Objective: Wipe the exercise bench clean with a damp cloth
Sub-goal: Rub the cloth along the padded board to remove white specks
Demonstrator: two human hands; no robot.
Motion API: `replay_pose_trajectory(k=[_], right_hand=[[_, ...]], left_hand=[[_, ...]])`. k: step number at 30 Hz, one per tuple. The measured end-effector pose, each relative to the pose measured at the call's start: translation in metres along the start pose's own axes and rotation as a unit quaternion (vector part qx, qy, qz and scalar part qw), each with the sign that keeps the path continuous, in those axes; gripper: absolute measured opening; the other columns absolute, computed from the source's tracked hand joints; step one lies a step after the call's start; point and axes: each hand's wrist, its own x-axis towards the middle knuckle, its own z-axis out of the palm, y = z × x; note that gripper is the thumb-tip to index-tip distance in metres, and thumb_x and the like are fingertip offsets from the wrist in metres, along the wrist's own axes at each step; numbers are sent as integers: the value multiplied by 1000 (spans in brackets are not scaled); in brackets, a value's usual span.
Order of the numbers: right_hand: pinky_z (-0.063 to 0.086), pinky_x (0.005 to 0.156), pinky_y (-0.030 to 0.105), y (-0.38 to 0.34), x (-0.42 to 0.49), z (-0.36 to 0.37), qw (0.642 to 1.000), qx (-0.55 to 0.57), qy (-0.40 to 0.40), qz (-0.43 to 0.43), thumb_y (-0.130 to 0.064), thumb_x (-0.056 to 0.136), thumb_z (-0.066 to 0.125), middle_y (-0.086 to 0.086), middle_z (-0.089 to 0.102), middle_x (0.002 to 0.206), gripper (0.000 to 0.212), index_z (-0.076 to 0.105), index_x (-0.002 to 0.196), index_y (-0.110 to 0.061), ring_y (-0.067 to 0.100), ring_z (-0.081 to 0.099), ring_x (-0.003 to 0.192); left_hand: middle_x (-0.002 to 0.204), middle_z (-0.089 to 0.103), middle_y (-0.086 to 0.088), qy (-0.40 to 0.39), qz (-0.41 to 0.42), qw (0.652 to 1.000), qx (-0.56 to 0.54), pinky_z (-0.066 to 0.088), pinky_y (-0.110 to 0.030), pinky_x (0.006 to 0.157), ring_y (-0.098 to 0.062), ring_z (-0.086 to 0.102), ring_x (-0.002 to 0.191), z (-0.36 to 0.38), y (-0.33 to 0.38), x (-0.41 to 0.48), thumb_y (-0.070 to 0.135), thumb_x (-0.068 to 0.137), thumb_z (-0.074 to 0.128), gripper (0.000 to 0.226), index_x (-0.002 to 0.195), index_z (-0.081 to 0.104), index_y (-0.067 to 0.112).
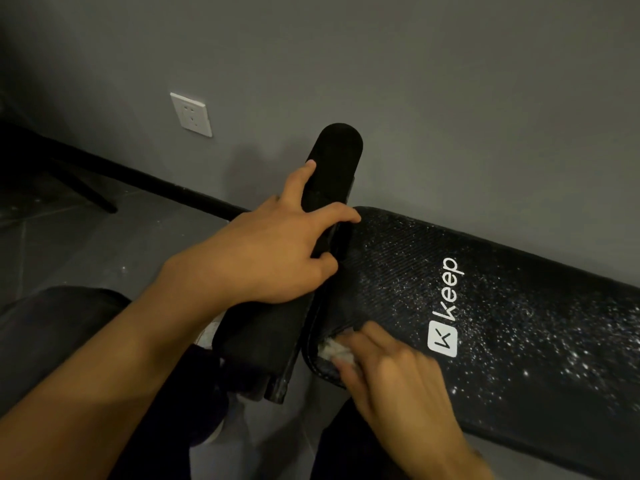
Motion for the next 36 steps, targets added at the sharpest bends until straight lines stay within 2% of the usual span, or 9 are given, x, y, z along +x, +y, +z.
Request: replay_pose_trajectory(k=[4, 13, 18, 23, 25, 27, 30, 33, 36], right_hand=[[30, 45, 27, -16, 20, 8, 999, 3, 29, -14, -37, 89, 57, -10, 54, 84, 7, 60, 88, -31, 14, 61, 59], [49, 45, 25, 4, -22, 8, 997, 32, 9, -62, -49, 88, 50, -13, 60, 83, 23, 70, 95, -40, 9, 63, 60], [50, 48, 31, -13, -6, 20, 997, 24, 28, -70, -38, 90, 62, -10, 57, 89, 10, 66, 96, -33, 12, 62, 65], [49, 46, 27, 4, -25, 13, 997, 41, 27, -58, -47, 93, 50, -12, 61, 82, 23, 72, 95, -38, 10, 63, 60], [45, 46, 28, 0, -14, 8, 998, 22, 5, -54, -45, 91, 52, -11, 58, 82, 18, 68, 93, -37, 11, 62, 60], [36, 44, 29, -4, 11, 10, 1000, -3, -5, -15, -37, 87, 64, -9, 55, 81, 5, 63, 88, -33, 14, 62, 60], [30, 50, 29, 0, 57, 11, 997, -39, 5, 68, -25, 86, 69, -3, 58, 90, 12, 63, 96, -27, 22, 66, 69], [34, 57, 30, 4, 75, 9, 994, -42, -12, 103, -24, 96, 59, -1, 59, 102, 11, 61, 106, -24, 24, 67, 83], [35, 47, 30, -3, 47, 5, 998, -23, -7, 58, -33, 91, 64, -6, 59, 88, 6, 63, 94, -27, 21, 66, 65]], left_hand=[[164, -26, 15, 7, 0, 1000, -7, 45, -33, 83, -28, 52, 116, 0, 0, -1, 44, 98, 56, 57, 143, 27, 63], [164, -26, 16, 6, -2, 1000, -6, 52, -40, 95, -31, 45, 134, 0, 1, -2, 43, 99, 57, 55, 142, 29, 63], [164, -25, 15, 5, -6, 1000, -5, 47, -34, 88, -28, 52, 118, -1, 3, -1, 43, 98, 57, 56, 142, 29, 63], [163, -26, 17, 7, -5, 1000, -3, 49, -43, 101, -32, 36, 142, 0, 1, 0, 44, 98, 57, 56, 142, 28, 62], [163, -25, 16, 9, -7, 1000, -7, 50, -41, 98, -32, 40, 138, 0, 2, 1, 44, 97, 58, 56, 142, 29, 62], [164, -24, 16, 11, -6, 1000, -11, 49, -37, 89, -26, 49, 118, 0, 2, 1, 44, 97, 59, 57, 141, 30, 62], [165, -22, 16, 17, -8, 1000, -21, 45, -31, 80, -16, 44, 93, 2, 2, 1, 43, 96, 60, 59, 143, 30, 62], [165, -22, 17, 21, -9, 999, -26, 43, -30, 80, -16, 44, 96, 3, 1, 1, 43, 96, 60, 59, 143, 29, 62], [164, -23, 19, 17, -8, 999, -32, 41, -29, 80, -26, 53, 112, 3, -1, 1, 43, 96, 60, 60, 143, 28, 63]])
